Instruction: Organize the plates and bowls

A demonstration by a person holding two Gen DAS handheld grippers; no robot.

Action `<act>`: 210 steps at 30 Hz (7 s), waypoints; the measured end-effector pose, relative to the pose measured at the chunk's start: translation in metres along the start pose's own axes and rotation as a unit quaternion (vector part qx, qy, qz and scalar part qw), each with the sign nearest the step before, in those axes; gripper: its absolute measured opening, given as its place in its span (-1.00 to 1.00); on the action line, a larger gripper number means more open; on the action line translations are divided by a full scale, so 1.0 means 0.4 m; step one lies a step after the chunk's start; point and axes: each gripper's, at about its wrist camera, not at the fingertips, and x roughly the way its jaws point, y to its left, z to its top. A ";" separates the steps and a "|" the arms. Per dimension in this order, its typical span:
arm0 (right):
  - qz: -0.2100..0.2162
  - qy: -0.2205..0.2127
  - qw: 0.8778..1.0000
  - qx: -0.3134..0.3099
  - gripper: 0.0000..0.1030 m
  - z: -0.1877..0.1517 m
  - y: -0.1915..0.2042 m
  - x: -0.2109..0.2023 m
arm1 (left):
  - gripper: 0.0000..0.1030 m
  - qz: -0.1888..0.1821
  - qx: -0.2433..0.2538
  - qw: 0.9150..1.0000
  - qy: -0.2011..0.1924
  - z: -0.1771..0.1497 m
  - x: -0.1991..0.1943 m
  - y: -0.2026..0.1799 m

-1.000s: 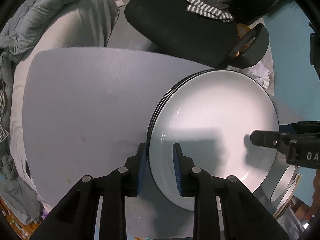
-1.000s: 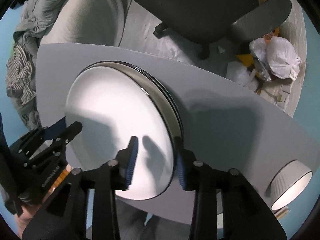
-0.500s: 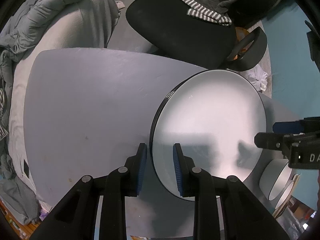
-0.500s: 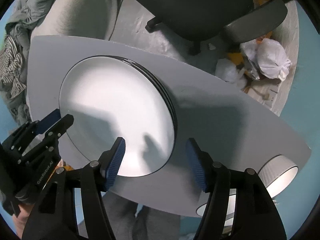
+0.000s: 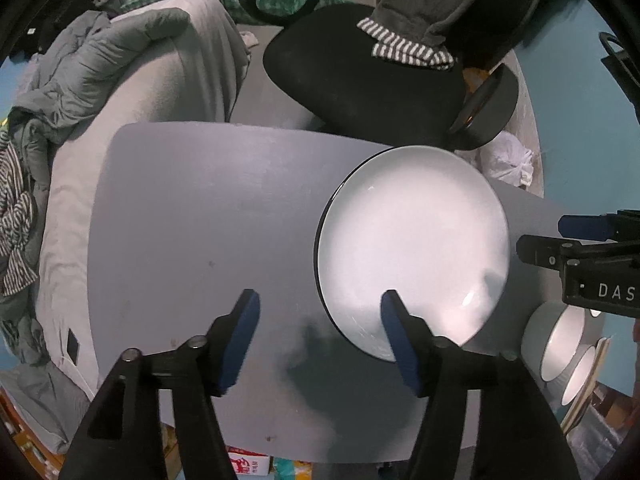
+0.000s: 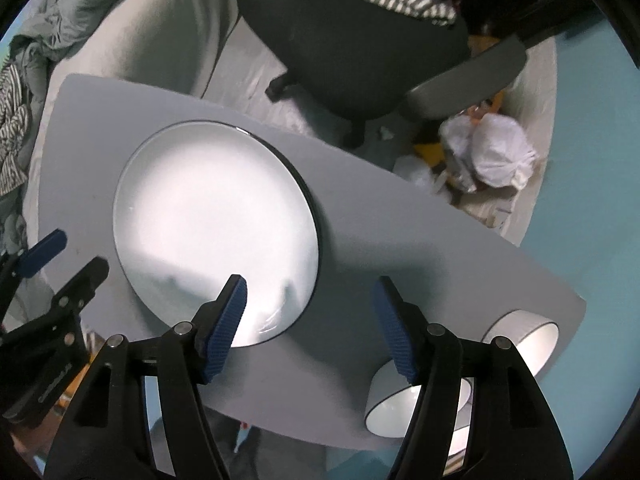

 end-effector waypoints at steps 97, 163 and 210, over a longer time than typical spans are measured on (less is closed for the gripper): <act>-0.043 -0.296 0.887 0.352 0.32 -0.851 -0.306 -0.371 | 0.58 -0.118 0.280 0.939 -0.160 -0.250 -0.390 -0.518; 0.083 -0.116 0.964 0.223 -0.20 -0.573 -0.452 0.150 | -0.03 -0.028 0.260 0.964 0.045 -0.170 0.210 -0.686; 0.107 -0.086 0.963 0.232 -0.88 -0.573 -0.439 0.094 | -0.83 -0.060 0.260 0.962 0.050 -0.162 0.140 -0.712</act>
